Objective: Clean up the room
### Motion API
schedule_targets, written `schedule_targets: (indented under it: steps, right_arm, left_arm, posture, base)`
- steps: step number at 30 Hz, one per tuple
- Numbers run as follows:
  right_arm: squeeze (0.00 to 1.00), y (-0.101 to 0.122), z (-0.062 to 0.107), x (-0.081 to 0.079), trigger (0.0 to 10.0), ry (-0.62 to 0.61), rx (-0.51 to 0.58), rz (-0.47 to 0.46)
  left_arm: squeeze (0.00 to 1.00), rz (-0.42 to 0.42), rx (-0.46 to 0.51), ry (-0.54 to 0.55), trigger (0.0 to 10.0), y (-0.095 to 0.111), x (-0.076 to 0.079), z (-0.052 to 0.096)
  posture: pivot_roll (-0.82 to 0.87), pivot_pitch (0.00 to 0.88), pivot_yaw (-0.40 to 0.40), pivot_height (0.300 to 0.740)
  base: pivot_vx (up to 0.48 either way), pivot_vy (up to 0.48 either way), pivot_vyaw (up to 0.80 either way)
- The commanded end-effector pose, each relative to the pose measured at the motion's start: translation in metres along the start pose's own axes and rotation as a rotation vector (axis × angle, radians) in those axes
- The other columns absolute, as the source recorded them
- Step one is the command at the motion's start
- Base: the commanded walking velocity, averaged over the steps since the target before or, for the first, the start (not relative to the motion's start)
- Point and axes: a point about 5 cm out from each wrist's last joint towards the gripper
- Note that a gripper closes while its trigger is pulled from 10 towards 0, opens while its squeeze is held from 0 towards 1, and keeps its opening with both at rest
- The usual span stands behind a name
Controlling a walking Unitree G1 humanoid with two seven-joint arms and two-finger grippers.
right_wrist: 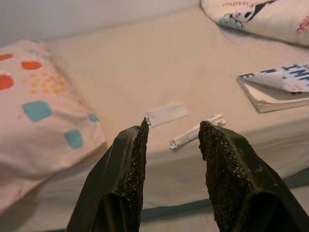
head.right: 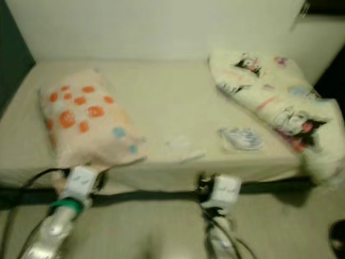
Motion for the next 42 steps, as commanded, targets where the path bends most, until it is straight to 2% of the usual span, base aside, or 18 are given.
schedule_targets:
  steps: [1,20,27,31,35,42]
  right_arm:
    - [0.0,-0.003,0.004,0.009,10.0,-0.033,-0.015,0.002]
    - [0.0,-0.006,0.007,0.009,10.0,-0.034,-0.025,0.018]
    - [0.0,-0.007,0.008,0.008,10.0,-0.035,-0.027,0.023]
    - [0.0,-0.009,0.008,0.008,10.0,-0.034,-0.035,0.037]
    - [0.0,-0.01,0.009,0.009,10.0,-0.035,-0.04,0.043]
    - [0.0,-0.012,0.01,0.007,10.0,-0.016,-0.051,0.056]
  left_arm:
    - [0.0,-0.003,0.001,-0.018,10.0,0.001,0.005,0.0]
    - [0.0,-0.039,0.012,-0.053,10.0,0.0,0.006,-0.001]
    - [0.0,-0.058,0.012,-0.112,10.0,-0.001,0.012,0.0]
    - [0.0,-0.126,0.058,-0.194,10.0,0.0,0.018,0.004]
    - [0.0,-0.163,0.076,-0.23,10.0,-0.001,0.02,0.006]
    - [0.0,-0.133,0.018,-0.201,10.0,-0.012,0.017,0.008]
  posture:
    - [-0.02,0.031,0.059,0.74]
    - [-0.01,0.045,0.06,0.74]
    - [-0.01,0.051,0.064,0.74]
    - [-0.01,0.051,0.064,0.74]
    - [-0.01,0.054,0.067,0.74]
    - [-0.02,0.057,0.065,0.74]
  base:
    - [0.469,0.0,0.0]
    - [0.439,0.0,0.0]
    - [0.0,0.0,0.0]
    - [0.0,0.0,0.0]
    - [0.0,0.0,0.0]
    - [0.0,0.0,0.0]
Point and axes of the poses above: a point about 5 cm out from each wrist's last joint towards the gripper, its own z axis pointing back from the gripper into the wrist, its own y axis along the axis of the wrist's last joint, x = y × z, and after that the axes turned 8 degrees about -z, right-handed
